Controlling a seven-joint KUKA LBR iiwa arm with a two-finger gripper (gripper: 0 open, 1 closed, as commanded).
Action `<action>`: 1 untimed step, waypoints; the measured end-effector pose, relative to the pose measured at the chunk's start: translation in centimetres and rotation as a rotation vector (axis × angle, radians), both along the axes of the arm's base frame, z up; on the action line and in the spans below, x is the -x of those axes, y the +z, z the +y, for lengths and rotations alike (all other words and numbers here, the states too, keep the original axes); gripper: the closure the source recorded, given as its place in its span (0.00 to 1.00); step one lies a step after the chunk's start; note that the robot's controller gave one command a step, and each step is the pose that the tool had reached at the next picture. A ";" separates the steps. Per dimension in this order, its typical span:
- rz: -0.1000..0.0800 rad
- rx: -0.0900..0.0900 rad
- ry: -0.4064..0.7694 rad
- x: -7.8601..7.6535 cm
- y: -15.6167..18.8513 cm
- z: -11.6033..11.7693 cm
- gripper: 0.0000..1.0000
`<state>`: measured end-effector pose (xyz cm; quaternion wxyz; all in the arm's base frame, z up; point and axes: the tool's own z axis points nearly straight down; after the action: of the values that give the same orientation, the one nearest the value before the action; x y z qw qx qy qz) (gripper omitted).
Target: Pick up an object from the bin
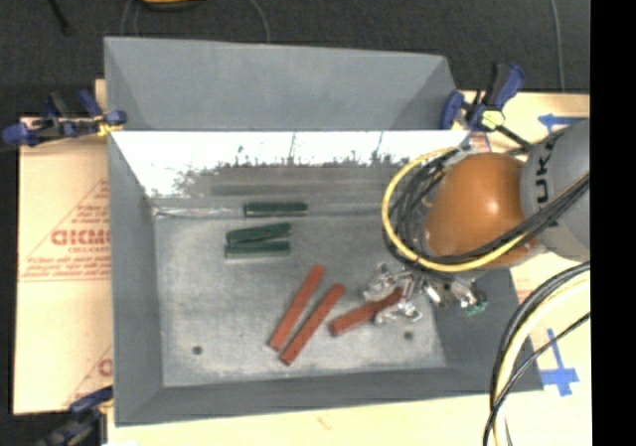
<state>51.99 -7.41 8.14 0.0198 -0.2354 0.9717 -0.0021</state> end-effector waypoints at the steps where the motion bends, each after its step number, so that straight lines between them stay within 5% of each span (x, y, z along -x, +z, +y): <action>1: 0.036 0.005 -0.035 0.7 12.4 -1.3 1.00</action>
Offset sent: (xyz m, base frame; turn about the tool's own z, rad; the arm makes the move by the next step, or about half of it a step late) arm 0.0000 0.0000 0.0000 0.0000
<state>51.29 -8.70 20.52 0.0015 -0.2186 0.9758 -0.0008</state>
